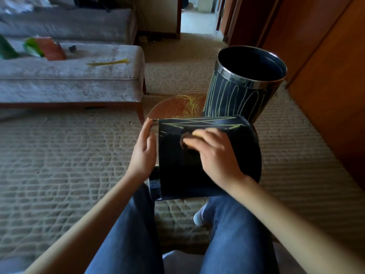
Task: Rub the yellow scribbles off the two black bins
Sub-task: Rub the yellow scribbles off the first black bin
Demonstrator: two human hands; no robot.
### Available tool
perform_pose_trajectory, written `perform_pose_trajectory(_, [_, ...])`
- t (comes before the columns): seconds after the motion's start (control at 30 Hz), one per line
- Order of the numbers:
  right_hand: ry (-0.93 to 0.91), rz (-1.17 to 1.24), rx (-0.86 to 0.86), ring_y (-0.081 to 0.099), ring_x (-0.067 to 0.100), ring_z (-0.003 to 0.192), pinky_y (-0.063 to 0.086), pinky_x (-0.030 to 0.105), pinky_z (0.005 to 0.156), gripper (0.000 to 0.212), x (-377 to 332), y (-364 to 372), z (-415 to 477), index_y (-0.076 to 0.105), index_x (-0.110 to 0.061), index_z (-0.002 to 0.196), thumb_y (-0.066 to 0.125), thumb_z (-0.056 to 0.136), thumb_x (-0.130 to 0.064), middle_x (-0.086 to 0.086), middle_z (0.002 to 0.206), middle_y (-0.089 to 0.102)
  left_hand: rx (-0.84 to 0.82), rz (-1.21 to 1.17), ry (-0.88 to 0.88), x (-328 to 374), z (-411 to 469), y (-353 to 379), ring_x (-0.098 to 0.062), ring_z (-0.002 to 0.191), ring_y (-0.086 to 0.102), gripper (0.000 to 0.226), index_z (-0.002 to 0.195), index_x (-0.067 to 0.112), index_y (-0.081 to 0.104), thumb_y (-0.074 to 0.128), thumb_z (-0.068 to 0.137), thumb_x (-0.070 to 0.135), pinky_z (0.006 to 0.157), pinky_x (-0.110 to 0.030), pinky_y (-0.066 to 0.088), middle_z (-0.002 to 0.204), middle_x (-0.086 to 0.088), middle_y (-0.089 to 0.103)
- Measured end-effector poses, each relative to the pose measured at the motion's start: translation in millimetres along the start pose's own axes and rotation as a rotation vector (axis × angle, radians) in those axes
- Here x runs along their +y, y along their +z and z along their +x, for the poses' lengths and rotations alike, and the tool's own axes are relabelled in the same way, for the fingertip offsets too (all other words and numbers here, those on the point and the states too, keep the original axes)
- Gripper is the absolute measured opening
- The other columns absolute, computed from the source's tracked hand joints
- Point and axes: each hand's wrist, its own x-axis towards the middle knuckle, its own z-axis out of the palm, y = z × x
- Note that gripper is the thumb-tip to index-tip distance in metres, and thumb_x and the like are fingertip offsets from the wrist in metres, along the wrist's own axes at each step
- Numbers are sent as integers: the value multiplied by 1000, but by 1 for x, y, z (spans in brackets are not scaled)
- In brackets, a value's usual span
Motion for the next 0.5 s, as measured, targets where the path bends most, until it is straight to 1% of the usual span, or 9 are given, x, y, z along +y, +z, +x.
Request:
perform_pose_trajectory(0.03, [-37,12,4,60,31,95,47,42,83,28,-5,-1,-19,77,-14,102,55,91,-3,7,105,70,-1,-11,-8,0,3,1,-12,145,31,45,152,13,34,32,107,12,119,-24,21,157,-4,38])
perform_pose_trajectory(0.1, [-182,1,-39,59,26,102,45,41,88,24,-11,-2,-53,77,-17,103,56,97,-11,5,108,71,-6,-35,-27,1,8,3,-14,145,32,45,151,13,34,31,107,11,120,-25,21,156,-5,38])
perform_pose_trajectory(0.17, [-352,-46,-114,62,24,102,46,40,91,22,-9,-2,-72,76,-19,104,56,100,-13,4,111,71,-4,-51,-29,2,9,2,-14,145,33,47,151,13,35,31,104,17,120,-25,22,155,-4,40])
perform_pose_trajectory(0.23, [-438,-61,-133,64,25,99,47,39,90,20,-5,-3,-66,76,-20,104,57,100,-13,3,110,71,-6,-46,-14,2,4,1,-13,144,34,56,150,14,37,30,95,25,119,-24,22,154,-4,41])
perform_pose_trajectory(0.27, [-440,-55,-135,62,26,98,47,39,88,22,-6,-3,-55,76,-20,104,57,99,-10,4,110,71,-6,-45,-9,1,1,1,-13,143,35,59,149,13,37,29,93,26,119,-24,22,154,-4,41])
perform_pose_trajectory(0.33, [-366,4,-153,58,26,96,47,39,80,28,-14,-4,-26,76,-20,101,56,93,-2,4,105,69,-1,-52,1,0,-2,1,-15,143,36,59,149,13,38,29,92,26,120,-28,23,153,-7,42])
perform_pose_trajectory(0.4, [-232,118,-205,57,28,88,47,40,73,32,-20,-1,7,76,-19,97,49,88,-4,5,97,67,5,-57,5,3,-5,1,-16,144,36,59,148,12,38,28,92,26,120,-31,24,153,-8,42])
perform_pose_trajectory(0.47, [-102,200,-257,55,29,81,48,42,71,37,-18,8,41,77,-17,96,44,85,-5,5,90,65,10,-54,9,0,-11,1,-16,145,34,58,149,14,37,28,92,25,121,-35,23,155,-8,40])
perform_pose_trajectory(0.5, [-42,208,-283,55,30,81,49,43,72,38,-16,15,56,77,-17,96,44,84,-2,5,89,64,3,-54,5,-3,-15,1,-22,145,35,58,150,17,36,28,93,27,120,-41,24,155,-11,40])
